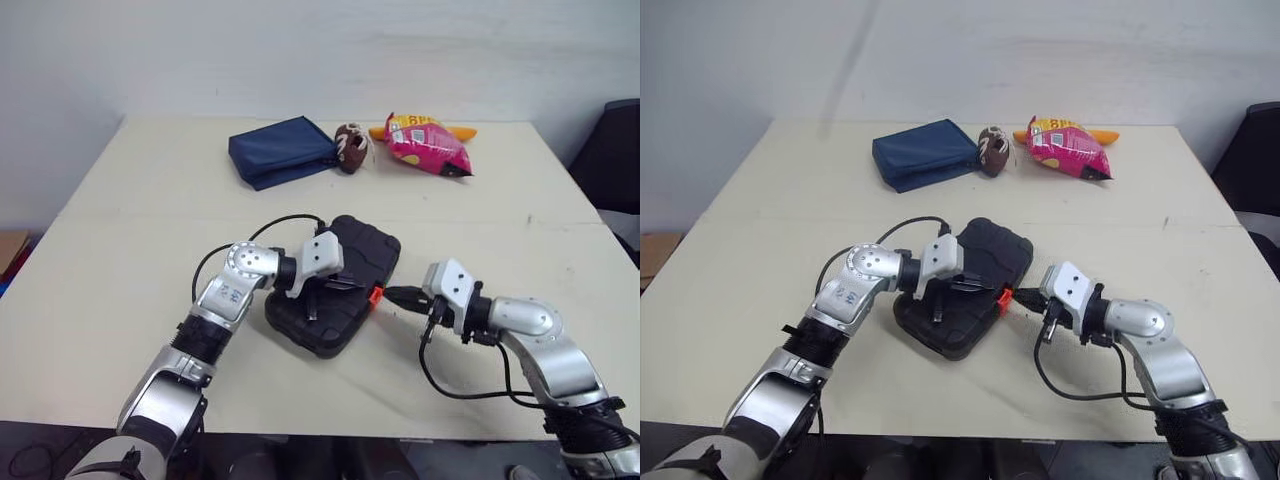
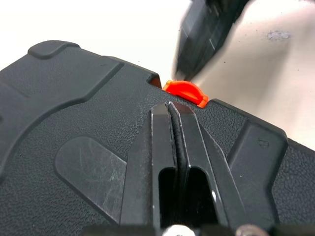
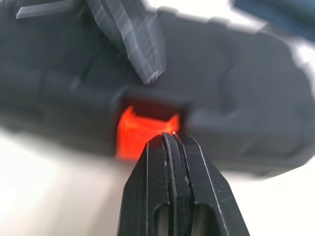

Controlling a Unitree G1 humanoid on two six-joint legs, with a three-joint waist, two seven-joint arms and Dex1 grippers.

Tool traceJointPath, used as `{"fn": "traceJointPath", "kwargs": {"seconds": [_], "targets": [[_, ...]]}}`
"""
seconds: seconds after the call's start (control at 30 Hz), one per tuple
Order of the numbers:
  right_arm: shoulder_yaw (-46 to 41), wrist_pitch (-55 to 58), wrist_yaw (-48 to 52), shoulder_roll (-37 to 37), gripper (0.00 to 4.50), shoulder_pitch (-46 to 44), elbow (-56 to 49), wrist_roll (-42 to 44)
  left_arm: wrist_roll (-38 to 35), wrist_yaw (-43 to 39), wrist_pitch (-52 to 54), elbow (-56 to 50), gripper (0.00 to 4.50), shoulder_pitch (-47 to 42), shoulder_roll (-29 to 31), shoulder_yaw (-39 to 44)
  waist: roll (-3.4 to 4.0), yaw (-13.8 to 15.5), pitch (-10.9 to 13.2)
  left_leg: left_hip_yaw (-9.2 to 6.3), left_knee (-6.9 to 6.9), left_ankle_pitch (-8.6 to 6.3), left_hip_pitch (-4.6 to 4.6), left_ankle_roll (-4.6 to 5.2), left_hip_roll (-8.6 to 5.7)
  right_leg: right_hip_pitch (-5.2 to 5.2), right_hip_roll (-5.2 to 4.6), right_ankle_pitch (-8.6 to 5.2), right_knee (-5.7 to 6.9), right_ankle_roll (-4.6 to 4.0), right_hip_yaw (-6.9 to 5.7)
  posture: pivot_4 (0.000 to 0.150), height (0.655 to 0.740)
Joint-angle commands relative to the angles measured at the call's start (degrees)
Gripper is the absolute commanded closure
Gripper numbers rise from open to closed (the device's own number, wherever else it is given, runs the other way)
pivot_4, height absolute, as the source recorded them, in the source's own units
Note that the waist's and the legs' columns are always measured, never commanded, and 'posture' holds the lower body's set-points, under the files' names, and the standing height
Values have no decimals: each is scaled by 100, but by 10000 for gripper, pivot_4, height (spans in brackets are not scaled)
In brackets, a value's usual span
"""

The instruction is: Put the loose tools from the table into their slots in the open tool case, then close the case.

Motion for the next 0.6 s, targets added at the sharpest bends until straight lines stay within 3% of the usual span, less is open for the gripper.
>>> {"fn": "traceJointPath", "kwargs": {"seconds": [0.03,0.23,0.3,0.33,0.4,0.6], "targets": [[-43,56,-6,3,45000,-18,-282,180,464,-8,31,848,44734,603,156,-444,8,19,-12,-2,-1,2,0,3,0,0,0,-2,0,0,-1,1500,7400],[-706,33,135,-415,45000,162,-283,476,-331,577,-1847,911,44734,409,-95,873,24,44,-3,-7,-7,13,-12,21,-5,-9,-3,-3,-9,-2,-2,1500,7400],[-1053,57,323,-677,45000,305,-232,682,-505,520,-1859,594,39698,411,165,1160,-8,44,29,-9,-7,25,-13,27,-4,-27,0,-2,-9,-4,-5,1500,7400],[-1195,34,432,-804,38409,388,-216,752,-573,441,-1839,427,36555,440,323,1258,-20,46,45,-11,-8,30,-17,27,-4,-41,1,0,-9,-6,-7,1500,7400],[-1536,-145,719,-1222,30342,651,-67,736,-679,335,-1742,1,27410,642,873,1553,-17,34,75,-11,-21,32,-29,24,-4,-58,3,2,-9,-8,-6,1500,7400],[-2567,-1101,784,-1891,105,1026,913,462,-1001,844,-468,-301,0,1444,2155,2724,8,38,127,-7,-29,46,-124,-20,-5,-155,1,-10,-7,6,-7,1500,7400]]}}
